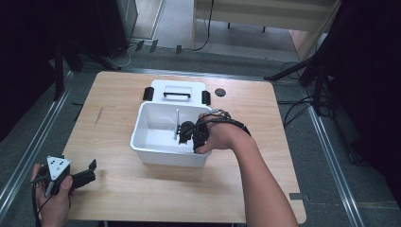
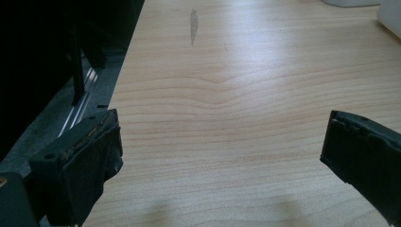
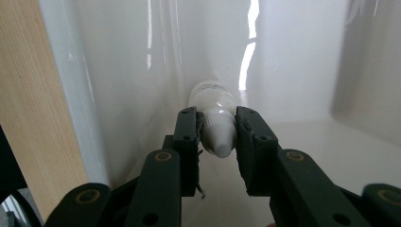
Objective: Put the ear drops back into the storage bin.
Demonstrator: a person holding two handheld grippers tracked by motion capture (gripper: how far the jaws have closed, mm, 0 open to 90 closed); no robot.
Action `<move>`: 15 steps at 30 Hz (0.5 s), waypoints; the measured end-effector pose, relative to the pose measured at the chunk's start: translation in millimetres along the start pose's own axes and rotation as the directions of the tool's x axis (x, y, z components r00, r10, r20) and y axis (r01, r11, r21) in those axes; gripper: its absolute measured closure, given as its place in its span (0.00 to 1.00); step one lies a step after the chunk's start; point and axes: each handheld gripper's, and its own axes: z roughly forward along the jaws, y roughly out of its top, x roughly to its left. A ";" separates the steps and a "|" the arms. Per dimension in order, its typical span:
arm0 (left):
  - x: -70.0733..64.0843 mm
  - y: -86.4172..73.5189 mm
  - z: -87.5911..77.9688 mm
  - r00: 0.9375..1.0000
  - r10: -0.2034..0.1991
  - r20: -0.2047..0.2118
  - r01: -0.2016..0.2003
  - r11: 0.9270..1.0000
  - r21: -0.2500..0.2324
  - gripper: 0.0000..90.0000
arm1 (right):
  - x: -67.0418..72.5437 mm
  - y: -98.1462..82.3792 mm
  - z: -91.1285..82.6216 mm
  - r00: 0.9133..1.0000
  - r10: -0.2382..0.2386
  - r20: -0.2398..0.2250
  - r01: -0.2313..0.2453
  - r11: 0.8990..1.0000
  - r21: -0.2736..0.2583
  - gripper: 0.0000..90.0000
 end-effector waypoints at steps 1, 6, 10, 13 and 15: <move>0.0 0.0 0.0 1.000 0.000 0.000 0.000 1.000 0.000 0.00 | -0.6 0.3 0.5 1.000 0.005 -0.006 -0.004 1.000 0.003 0.80; 0.0 0.0 0.0 1.000 0.000 0.000 0.000 1.000 0.000 0.00 | -2.7 0.6 2.6 1.000 0.012 -0.009 -0.012 1.000 0.010 0.80; 0.2 0.0 0.0 1.000 -0.003 0.001 0.003 1.000 0.000 0.00 | -4.3 0.6 5.0 1.000 0.022 -0.011 -0.022 1.000 0.018 0.80; 0.3 0.0 0.1 1.000 -0.002 0.001 0.002 1.000 0.001 0.00 | -5.5 1.5 5.9 1.000 0.019 -0.005 -0.019 0.999 0.027 0.80; 0.2 0.0 0.1 1.000 -0.003 0.000 0.003 1.000 0.001 0.00 | -5.8 1.9 6.3 1.000 0.022 -0.008 -0.022 0.999 0.023 0.80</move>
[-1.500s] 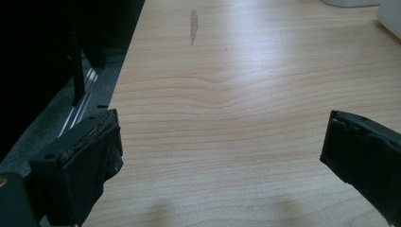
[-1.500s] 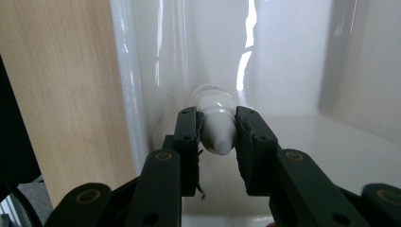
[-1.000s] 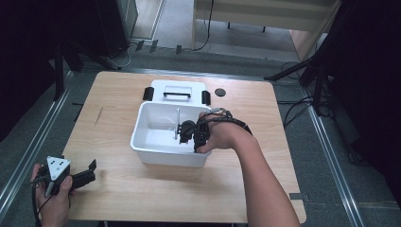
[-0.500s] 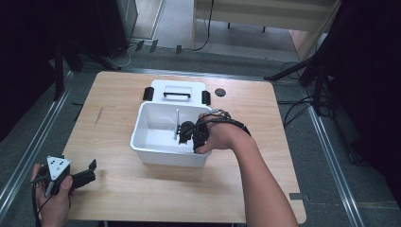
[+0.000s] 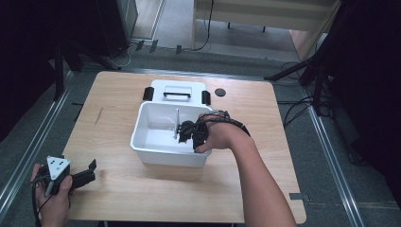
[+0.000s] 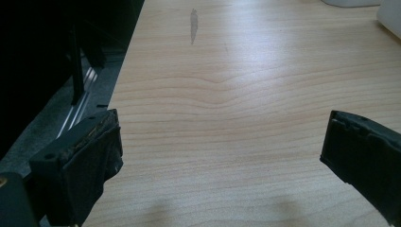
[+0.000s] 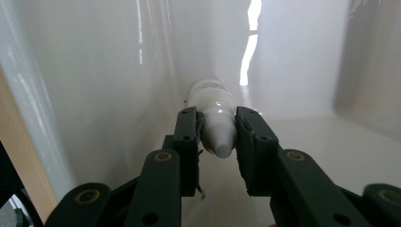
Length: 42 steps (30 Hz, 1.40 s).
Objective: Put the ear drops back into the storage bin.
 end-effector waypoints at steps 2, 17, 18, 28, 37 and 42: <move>0.0 0.0 0.0 1.000 0.000 0.000 0.000 1.000 0.000 0.00 | -0.3 0.1 0.0 1.000 0.008 -0.003 -0.008 1.000 0.004 0.79; -0.1 0.0 0.0 1.000 0.002 0.000 -0.002 1.000 0.000 0.00 | 0.5 -1.1 -3.4 1.000 0.010 -0.013 -0.010 1.000 -0.012 0.76; -0.2 0.0 0.0 1.000 0.003 -0.001 -0.003 1.000 0.000 0.00 | 0.5 -1.7 -4.8 1.000 0.006 -0.011 -0.007 1.000 -0.014 0.75; -1.4 -0.1 0.5 1.000 0.006 -0.006 -0.006 1.000 -0.005 0.00 | 1.7 -8.6 -21.3 1.000 0.023 0.002 -0.023 0.999 -0.046 0.73; -1.6 0.0 0.4 1.000 0.012 -0.007 -0.012 1.000 -0.003 0.00 | 3.4 -14.7 -39.2 0.999 0.035 0.016 -0.034 0.998 -0.061 0.75; -1.7 0.1 0.3 1.000 0.013 -0.007 -0.013 1.000 -0.002 0.00 | 3.9 -18.4 -48.7 0.999 0.039 0.023 -0.037 0.997 -0.068 0.76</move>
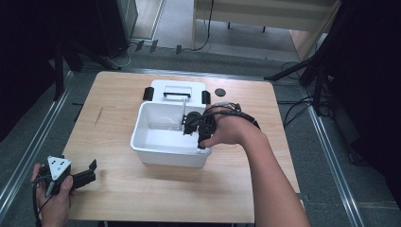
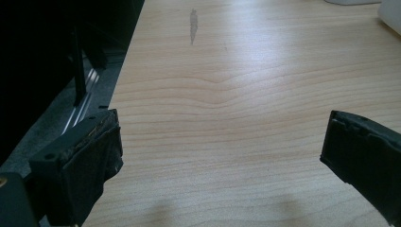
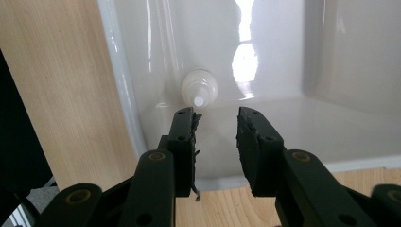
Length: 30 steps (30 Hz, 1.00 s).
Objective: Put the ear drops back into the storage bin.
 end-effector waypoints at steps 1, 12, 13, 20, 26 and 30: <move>0.0 0.0 0.0 1.000 0.000 0.000 0.000 1.000 0.000 0.00 | 0.0 0.0 0.0 1.000 0.000 0.000 0.000 1.000 0.000 0.76; -0.5 0.0 -0.2 1.000 0.006 -0.001 -0.006 1.000 0.002 0.00 | -1.7 -16.6 -16.2 1.000 0.018 0.011 -0.018 0.999 -0.028 0.76; -0.6 0.0 -0.2 1.000 0.006 -0.001 -0.006 1.000 0.002 0.00 | -1.3 -19.0 -18.1 0.999 0.029 0.013 -0.029 0.999 -0.024 0.76; -0.8 -0.1 0.0 1.000 0.006 -0.003 -0.006 1.000 0.000 0.00 | -1.9 -31.9 -24.9 0.999 0.043 0.026 -0.042 0.998 -0.037 0.76; -0.7 -0.1 0.0 1.000 0.007 -0.003 -0.007 1.000 0.000 0.00 | -3.7 -44.2 -29.0 0.997 0.065 0.029 -0.063 0.997 -0.041 0.76; -0.9 -0.1 0.0 1.000 0.006 -0.003 -0.006 1.000 0.001 0.00 | -4.5 -52.9 -30.7 0.996 0.079 0.035 -0.078 0.996 -0.039 0.76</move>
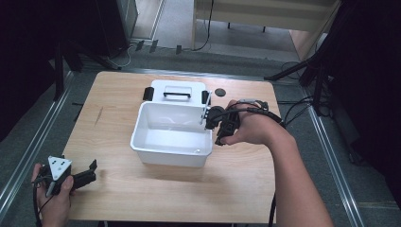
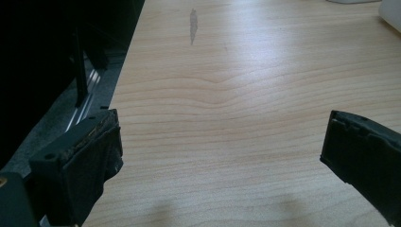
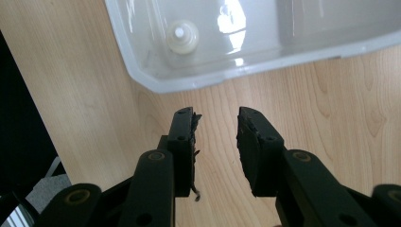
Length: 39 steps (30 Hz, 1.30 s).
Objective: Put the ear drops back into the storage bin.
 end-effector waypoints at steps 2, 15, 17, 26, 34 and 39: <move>0.1 0.0 0.0 1.000 0.000 0.000 0.000 1.000 0.000 0.00 | -0.9 -4.7 -0.1 1.000 0.004 0.001 -0.004 1.000 0.003 0.75; -0.4 -0.1 -0.1 1.000 -0.001 -0.004 0.001 1.000 0.000 0.00 | -5.5 -41.3 7.8 0.998 0.057 -0.008 -0.057 0.998 0.025 0.71; -0.5 -0.1 -0.1 1.000 -0.001 -0.004 0.001 1.000 0.000 0.00 | -6.0 -47.1 9.7 0.998 0.068 -0.010 -0.068 0.997 0.022 0.69; -0.5 -0.1 -0.4 1.000 0.005 -0.004 -0.005 1.000 0.001 0.00 | -5.1 -70.7 21.8 0.994 0.107 -0.025 -0.107 0.994 0.031 0.57; -1.0 -0.1 -0.5 1.000 0.010 -0.005 -0.010 1.000 0.000 0.00 | -3.1 -90.6 33.9 0.985 0.173 -0.017 -0.172 0.984 0.042 0.37; -1.1 -0.1 -0.6 1.000 0.011 -0.008 -0.011 1.000 -0.001 0.00 | -0.5 -101.4 43.5 0.979 0.202 -0.017 -0.201 0.978 0.053 0.20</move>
